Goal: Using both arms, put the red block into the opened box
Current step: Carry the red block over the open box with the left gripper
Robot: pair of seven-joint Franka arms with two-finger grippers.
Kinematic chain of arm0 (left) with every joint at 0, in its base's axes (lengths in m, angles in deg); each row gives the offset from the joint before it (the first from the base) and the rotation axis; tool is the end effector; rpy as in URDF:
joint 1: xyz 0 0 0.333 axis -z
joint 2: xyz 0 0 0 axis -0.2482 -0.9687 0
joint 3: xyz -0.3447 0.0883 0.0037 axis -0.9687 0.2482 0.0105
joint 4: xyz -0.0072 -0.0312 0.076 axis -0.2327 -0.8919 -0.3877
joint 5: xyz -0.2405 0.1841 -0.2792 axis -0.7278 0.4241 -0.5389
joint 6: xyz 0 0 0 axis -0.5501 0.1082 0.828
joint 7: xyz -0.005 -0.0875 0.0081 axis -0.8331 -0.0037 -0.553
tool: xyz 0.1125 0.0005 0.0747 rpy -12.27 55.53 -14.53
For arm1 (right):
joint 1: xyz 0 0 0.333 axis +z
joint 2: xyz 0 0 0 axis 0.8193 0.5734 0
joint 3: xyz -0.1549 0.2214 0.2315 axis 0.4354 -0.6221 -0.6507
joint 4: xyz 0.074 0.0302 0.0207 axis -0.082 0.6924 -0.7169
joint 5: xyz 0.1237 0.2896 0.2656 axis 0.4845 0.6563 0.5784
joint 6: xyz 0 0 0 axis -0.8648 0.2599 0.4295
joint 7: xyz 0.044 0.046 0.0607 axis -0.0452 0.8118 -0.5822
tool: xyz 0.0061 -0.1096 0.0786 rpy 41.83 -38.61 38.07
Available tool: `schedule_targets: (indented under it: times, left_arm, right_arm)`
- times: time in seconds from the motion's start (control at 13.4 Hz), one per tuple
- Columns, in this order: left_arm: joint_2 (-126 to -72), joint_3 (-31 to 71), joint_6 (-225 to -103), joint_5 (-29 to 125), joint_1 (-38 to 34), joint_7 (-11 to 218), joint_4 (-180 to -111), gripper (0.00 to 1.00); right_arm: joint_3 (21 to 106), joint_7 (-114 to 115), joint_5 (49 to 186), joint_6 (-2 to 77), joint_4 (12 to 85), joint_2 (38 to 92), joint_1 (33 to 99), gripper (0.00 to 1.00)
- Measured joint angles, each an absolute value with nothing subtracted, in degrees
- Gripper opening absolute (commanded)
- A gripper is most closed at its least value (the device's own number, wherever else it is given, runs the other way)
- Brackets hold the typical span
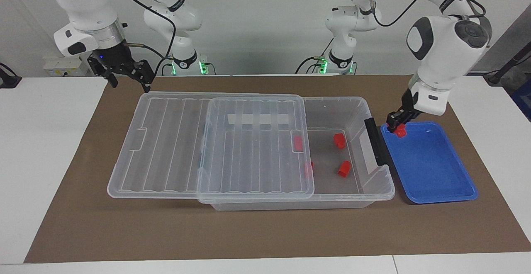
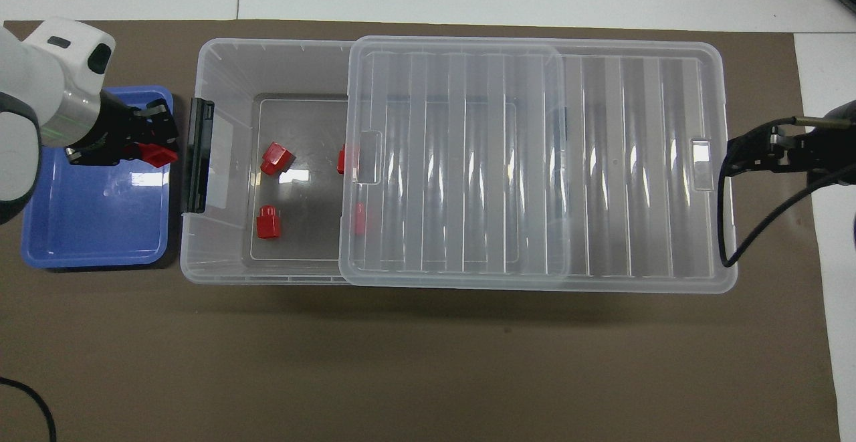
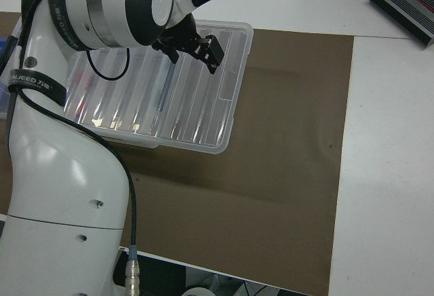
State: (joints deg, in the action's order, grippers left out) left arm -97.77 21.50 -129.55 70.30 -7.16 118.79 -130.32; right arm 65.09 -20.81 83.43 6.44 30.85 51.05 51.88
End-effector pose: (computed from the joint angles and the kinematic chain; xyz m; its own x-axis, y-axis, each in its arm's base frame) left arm 0.6298 -0.0992 0.5360 0.9213 0.3889 0.0003 0.3881 -0.9196 0.0609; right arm 0.5775 0.0165 0.6501 0.9832 -0.1822 -0.0059 -0.1816 -0.9817 0.0575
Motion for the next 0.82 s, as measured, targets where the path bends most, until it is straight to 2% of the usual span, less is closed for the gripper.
schedule_targets:
  times: [0.3,0.82]
  left_arm:
    - [-97.7,21.37,-134.14,69.44,-0.39,128.25,-130.9,0.0]
    - [-98.19,21.42,-149.65,72.21,3.81,128.83,-143.27,0.0]
  right_arm:
    - [65.27,-20.15,83.67,6.43,30.91,51.04,51.5,1.0]
    - [65.27,-20.12,84.68,6.43,31.55,50.98,51.47,1.0]
